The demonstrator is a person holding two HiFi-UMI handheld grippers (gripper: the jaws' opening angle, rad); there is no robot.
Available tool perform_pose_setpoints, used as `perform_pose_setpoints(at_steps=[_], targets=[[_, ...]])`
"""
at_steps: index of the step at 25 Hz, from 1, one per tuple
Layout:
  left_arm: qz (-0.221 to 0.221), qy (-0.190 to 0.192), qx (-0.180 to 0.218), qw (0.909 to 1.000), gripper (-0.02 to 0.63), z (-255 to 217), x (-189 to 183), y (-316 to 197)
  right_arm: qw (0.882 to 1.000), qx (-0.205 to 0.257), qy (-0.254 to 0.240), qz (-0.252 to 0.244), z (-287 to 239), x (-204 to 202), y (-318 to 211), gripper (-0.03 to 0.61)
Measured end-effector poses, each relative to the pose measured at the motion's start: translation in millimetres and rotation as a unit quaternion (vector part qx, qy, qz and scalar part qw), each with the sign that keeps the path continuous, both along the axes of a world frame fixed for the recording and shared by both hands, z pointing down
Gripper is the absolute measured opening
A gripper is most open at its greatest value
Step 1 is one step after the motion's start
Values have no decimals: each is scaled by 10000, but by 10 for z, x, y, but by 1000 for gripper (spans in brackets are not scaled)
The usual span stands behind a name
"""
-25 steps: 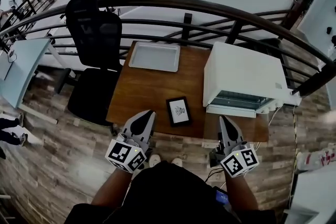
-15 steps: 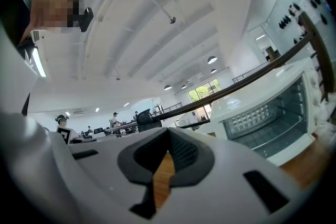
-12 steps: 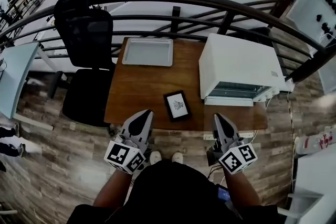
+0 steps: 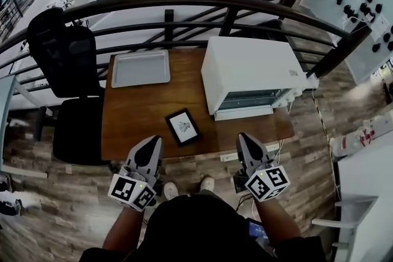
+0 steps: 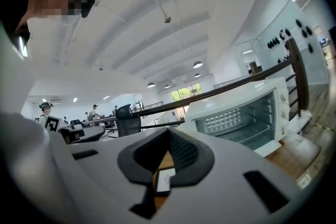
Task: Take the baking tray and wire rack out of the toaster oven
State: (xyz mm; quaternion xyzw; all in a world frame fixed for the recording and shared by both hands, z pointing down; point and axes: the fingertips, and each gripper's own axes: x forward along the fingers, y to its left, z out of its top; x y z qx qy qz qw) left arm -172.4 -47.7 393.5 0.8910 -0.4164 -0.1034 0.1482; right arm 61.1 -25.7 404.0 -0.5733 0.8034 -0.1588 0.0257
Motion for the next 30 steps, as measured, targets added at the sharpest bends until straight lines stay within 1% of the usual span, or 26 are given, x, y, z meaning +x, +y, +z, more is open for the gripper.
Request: perform_pose_setpoints(at_steps=[3,5,7,9,11,13,15,17,19,20,21,23,25,28,30], targets=[[170,-96,21,9998,12,-2,230,-18,9991,-170,56,393,171,368,-60,-3],[260,-230,49,9994,12,27,420,-29,9975,-327,-25,626,288,640,-116,-3],[272,-338,45,9991,12,83,605,-52,9964,-435,-142,717,388,866,-168,-3],[198,-361,-34,9991,12,162,805,-108,9963,-495,-144,685,472,1068,-226,-3],[93,-291,-201,9993,12,253,1052,-193,9965,-570,-90,612,546,1283,-299,-3],[-9,-206,-369,9991,12,329,1316,-278,9966,-668,-81,485,636,1478,-408,-3],[-101,-219,-462,9986,14,387,1553,-352,9962,-796,-148,326,772,1623,-564,-2],[-211,-291,-525,9980,14,438,1739,-415,9946,-966,-339,193,935,1723,-740,-1],[-373,-346,-624,9967,14,501,1849,-450,9904,-1180,-717,98,1109,1779,-911,3],[-473,-359,-685,9959,14,537,1881,-453,9863,-1311,-998,81,1202,1800,-994,22],[-574,-374,-743,9949,14,572,1901,-446,9801,-1455,-1344,90,1299,1822,-1078,57],[-807,-442,-863,9920,14,627,1897,-400,9620,-1729,-2108,160,1485,1846,-1244,109],[-1075,-546,-984,9878,14,660,1835,-329,9425,-1912,-2729,254,1630,1836,-1396,137],[-1391,-680,-1142,9813,14,720,1747,-216,9186,-2043,-3356,427,1775,1866,-1598,155],[-1587,-771,-1227,9766,14,749,1679,-150,9069,-2108,-3613,504,1855,1870,-1725,160]])
